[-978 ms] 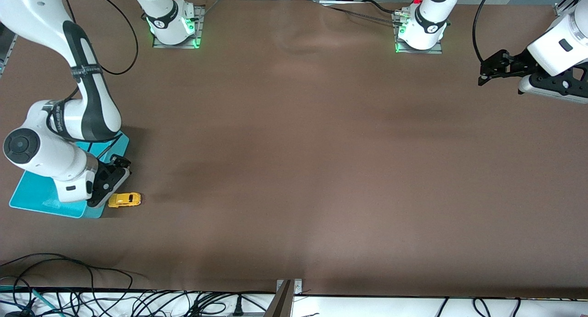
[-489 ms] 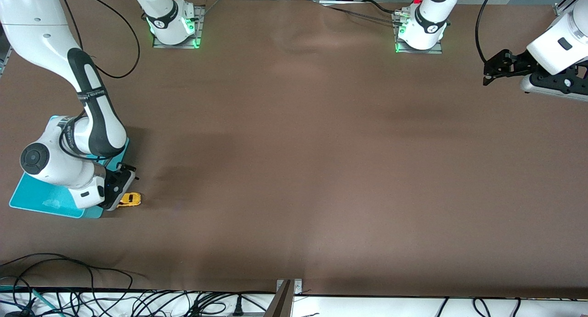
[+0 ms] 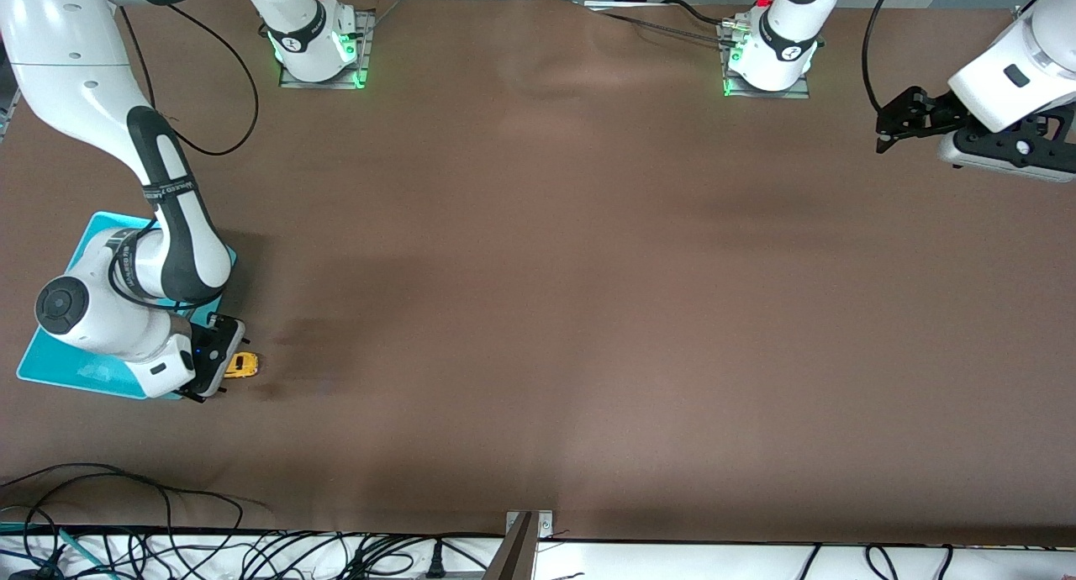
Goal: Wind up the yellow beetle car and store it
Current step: 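Close the right gripper around the yellow car, then lift the car with the right gripper over the blue box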
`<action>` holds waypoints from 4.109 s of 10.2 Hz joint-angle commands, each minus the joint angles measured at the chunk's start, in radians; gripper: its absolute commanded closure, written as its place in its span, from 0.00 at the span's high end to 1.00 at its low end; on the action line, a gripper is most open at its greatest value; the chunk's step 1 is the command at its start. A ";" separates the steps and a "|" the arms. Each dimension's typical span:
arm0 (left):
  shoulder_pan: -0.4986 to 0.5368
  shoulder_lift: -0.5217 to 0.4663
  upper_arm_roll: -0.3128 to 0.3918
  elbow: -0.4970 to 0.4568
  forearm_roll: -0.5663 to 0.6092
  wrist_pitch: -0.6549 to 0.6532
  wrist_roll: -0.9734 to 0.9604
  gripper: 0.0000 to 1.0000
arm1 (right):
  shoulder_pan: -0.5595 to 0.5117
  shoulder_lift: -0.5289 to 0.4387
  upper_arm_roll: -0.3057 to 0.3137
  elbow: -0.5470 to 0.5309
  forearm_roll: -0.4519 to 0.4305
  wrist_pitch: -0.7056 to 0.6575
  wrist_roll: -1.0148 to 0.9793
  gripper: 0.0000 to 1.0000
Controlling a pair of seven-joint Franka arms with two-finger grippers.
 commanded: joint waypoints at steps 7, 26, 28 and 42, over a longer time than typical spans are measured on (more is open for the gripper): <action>-0.024 -0.020 0.002 -0.009 0.023 0.010 -0.016 1.00 | -0.004 0.056 0.005 0.066 -0.047 -0.020 -0.067 1.00; -0.021 -0.025 0.000 -0.011 0.014 0.009 -0.007 1.00 | 0.045 0.073 0.023 0.401 -0.062 -0.523 -0.080 0.00; -0.021 -0.029 0.000 -0.012 0.014 0.009 -0.010 1.00 | 0.045 0.067 -0.020 0.418 -0.065 -0.606 -0.079 0.00; -0.027 -0.045 -0.001 -0.011 0.015 0.009 -0.022 1.00 | -0.047 0.039 -0.201 0.320 -0.052 -0.577 -0.169 0.00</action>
